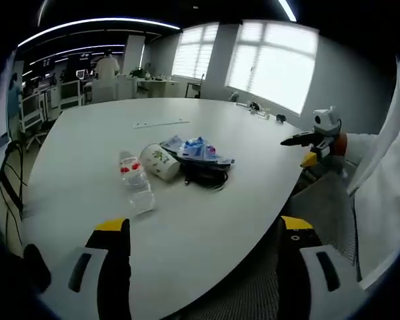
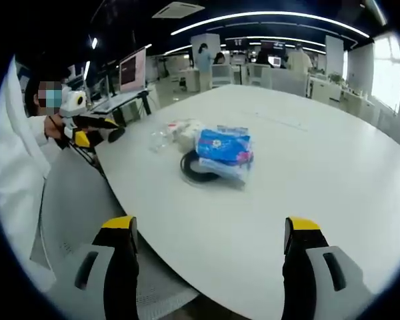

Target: Arrange the tabletop items into an orderly group along one side of the table until the central work area is clear of visible clutter.

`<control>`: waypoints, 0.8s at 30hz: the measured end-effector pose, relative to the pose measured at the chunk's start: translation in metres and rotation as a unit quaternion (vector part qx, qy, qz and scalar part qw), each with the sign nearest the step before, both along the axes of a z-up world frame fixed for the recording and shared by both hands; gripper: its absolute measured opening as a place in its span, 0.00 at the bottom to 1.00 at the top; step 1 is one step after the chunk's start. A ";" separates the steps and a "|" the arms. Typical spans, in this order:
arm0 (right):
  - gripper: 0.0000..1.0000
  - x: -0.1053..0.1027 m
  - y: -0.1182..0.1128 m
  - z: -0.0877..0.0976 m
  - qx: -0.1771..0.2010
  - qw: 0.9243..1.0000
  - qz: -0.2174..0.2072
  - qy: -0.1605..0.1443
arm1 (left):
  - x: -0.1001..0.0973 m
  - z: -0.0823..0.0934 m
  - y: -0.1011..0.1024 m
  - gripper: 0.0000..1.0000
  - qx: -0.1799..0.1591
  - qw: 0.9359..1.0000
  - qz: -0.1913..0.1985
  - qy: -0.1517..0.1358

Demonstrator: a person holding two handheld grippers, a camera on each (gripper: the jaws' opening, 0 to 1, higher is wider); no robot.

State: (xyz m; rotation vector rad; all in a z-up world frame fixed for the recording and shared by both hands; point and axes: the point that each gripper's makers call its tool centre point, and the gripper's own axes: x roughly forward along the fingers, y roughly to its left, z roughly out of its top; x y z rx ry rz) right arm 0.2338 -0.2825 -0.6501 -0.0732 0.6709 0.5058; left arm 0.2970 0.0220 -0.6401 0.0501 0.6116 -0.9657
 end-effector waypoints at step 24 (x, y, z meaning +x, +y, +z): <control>0.90 -0.002 0.004 -0.004 0.003 1.000 0.003 0.005 | 0.000 0.000 -0.001 0.93 -0.001 1.000 0.001 -0.001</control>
